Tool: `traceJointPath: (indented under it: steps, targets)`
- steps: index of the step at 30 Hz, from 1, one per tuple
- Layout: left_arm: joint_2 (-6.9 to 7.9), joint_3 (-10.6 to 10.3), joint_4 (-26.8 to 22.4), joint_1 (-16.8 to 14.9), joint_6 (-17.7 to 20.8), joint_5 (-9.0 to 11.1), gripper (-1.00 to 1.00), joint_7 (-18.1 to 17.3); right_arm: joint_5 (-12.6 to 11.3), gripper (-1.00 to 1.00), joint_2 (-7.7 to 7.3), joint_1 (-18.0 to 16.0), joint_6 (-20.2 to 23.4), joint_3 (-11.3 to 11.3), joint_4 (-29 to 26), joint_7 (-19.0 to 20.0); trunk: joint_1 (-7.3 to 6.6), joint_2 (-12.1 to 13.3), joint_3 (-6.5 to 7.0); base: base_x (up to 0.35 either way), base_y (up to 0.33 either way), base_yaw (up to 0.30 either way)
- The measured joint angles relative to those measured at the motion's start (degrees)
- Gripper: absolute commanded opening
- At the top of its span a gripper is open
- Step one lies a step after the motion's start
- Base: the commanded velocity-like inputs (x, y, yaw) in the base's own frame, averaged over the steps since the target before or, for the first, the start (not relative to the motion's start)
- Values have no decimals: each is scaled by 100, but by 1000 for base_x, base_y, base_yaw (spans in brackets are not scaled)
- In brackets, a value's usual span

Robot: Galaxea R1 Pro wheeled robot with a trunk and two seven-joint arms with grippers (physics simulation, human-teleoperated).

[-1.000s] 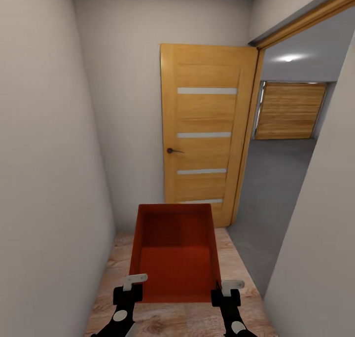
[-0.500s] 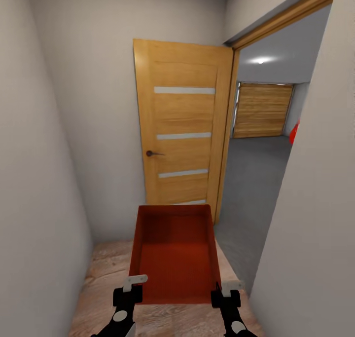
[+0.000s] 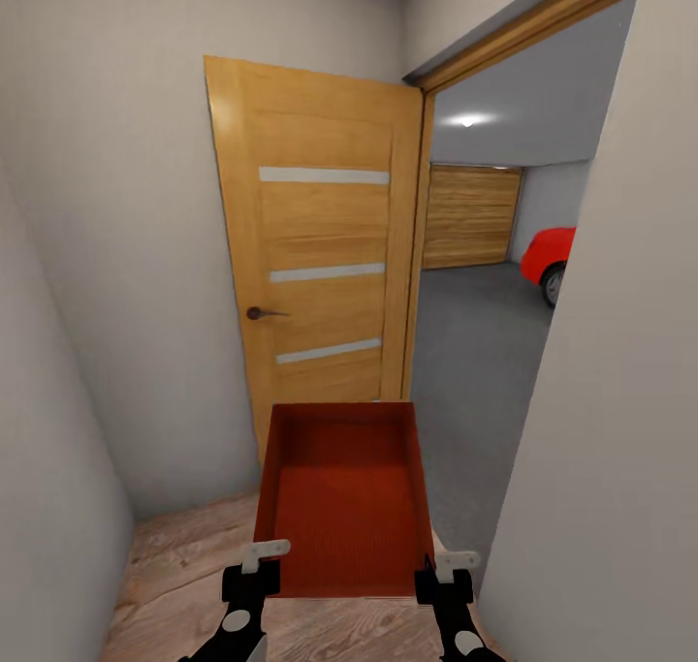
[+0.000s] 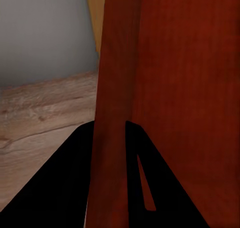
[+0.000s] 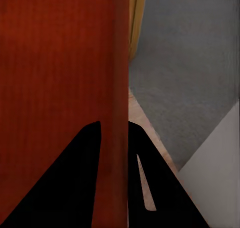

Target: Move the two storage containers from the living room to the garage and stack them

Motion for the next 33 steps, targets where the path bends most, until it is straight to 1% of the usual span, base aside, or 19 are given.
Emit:
traceJointPath:
  steps: [6, 12, 19, 30, 33]
  targets:
    - [2, -3, -3, 1, -44, -3, -100, -6, 6, -100, 1, -1, -48, 6, 1, -13, 3, 1, 0, 83, 47, -261]
    - [-1, 2, -2, 0, 11, -7, -100, -3, 0, -100, 1, -2, -12, -10, 17, 4, 2, 1, 1, 38, 36, -261]
    - [2, 0, -2, 0, -28, -5, -100, -7, 4, -100, 0, 1, -31, 1, 0, -6, 1, 0, 0, 170, 224, -254]
    - [5, 2, -4, 1, -30, -5, -100, -11, 7, -100, 2, 0, -33, -2, 1, -4, 1, 0, 0, 191, 267, -37]
    - [5, 0, 0, 0, -43, -4, -100, -12, 3, -100, 1, 0, -42, 6, 0, -9, 1, 0, 0, 193, 269, -139]
